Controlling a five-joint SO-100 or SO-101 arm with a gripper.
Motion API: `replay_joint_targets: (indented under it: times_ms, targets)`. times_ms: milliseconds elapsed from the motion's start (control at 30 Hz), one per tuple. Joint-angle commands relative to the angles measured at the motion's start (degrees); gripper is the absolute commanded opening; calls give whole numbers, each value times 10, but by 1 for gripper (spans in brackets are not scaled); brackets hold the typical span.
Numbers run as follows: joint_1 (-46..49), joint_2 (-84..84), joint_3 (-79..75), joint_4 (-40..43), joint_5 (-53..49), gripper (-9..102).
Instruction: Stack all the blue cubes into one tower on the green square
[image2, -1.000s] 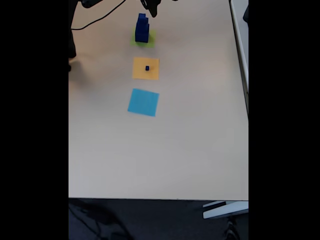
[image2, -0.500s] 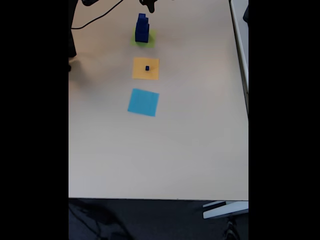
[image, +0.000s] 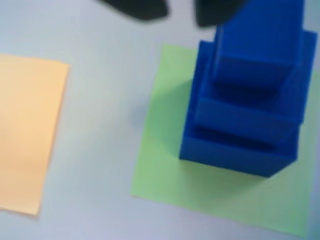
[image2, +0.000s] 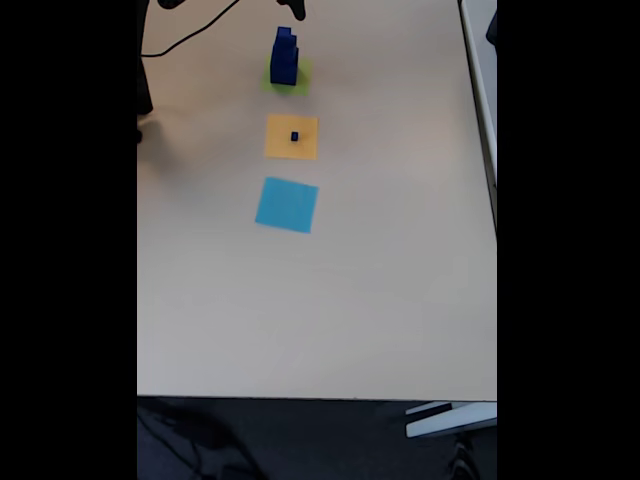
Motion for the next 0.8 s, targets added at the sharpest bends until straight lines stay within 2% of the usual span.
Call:
replay_joint_targets:
  times_ms: [0, 767]
  targets:
    - [13, 57, 5, 4, -8, 0]
    - [44, 76, 30, 4, -45, 0]
